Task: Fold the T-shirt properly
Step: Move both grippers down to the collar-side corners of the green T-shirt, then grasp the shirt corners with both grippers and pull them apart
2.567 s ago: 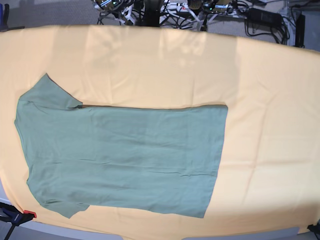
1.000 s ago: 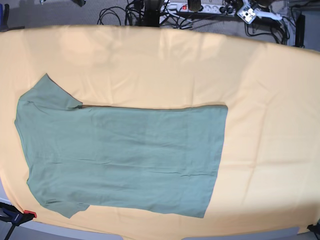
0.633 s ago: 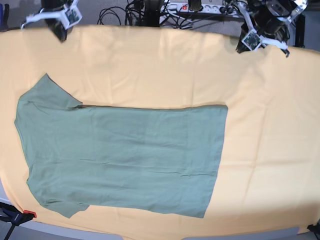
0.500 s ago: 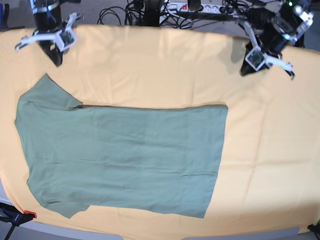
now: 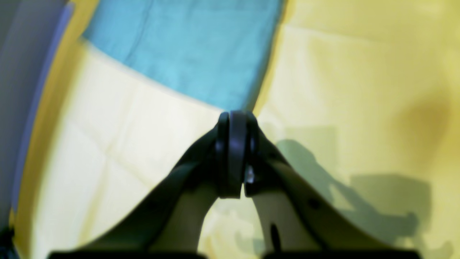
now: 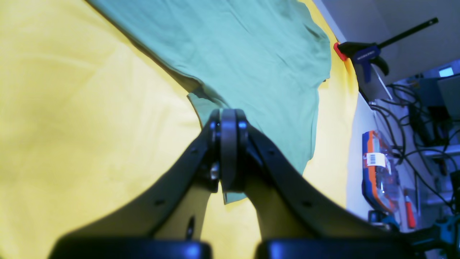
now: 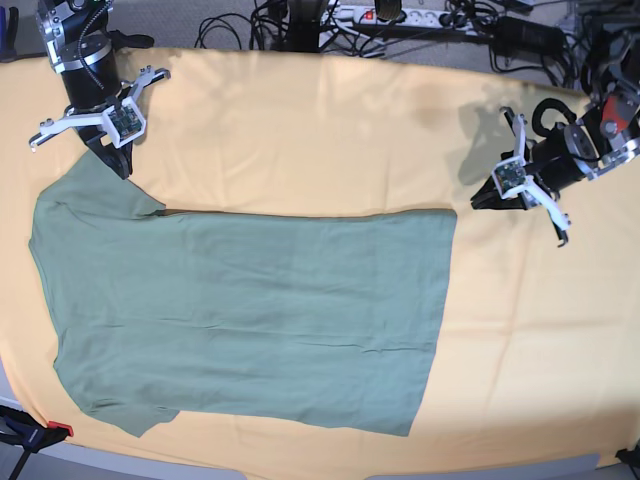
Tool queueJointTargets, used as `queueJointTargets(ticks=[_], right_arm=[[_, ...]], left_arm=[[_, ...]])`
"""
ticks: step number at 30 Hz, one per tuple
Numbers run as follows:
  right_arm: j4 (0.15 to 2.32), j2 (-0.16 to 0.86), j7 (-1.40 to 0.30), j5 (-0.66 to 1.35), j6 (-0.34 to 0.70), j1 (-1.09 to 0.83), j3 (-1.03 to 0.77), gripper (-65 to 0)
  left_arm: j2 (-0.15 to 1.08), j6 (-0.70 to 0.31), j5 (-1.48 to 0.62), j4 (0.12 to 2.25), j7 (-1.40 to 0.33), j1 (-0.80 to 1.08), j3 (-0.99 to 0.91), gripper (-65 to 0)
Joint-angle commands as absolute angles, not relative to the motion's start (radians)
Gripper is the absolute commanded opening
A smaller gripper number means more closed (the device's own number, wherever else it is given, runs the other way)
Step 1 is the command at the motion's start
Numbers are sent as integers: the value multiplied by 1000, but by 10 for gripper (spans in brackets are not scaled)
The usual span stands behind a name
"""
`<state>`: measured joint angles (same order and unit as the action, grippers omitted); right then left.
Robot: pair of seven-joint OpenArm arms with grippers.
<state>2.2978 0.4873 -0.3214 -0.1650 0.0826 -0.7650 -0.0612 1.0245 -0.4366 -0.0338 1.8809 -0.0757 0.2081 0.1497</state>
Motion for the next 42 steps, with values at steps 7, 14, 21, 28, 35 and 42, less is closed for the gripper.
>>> queueJointTargets(ticks=[7,14,21,28,35,42], right_arm=[[2192,496,-258,-174,98,-769,-68,-609],[2144,496,-257,-216,132,-769,-68,-448],[2140,497,-266,-266,132,-770,-68,-331],[2138,503,-273,-243,132,-753,-113,-331],[1999,552,-273,-155,231,-675,-140,-331],[1848,595,-275,-125,308,-567,-139,-331]], left_arm=[[1031,-388,54,1713,-15,-164,532,-330],[950,-363,78,1594,-15,-395,752,-331],[866,-378,78,1511,-16,-466,821,-345],[840,-328,78,1508,-35,-466,821,-650],[849,-268,71,1508,-39,-473,821,-650],[850,-274,38,1508,-49,-486,821,-650]])
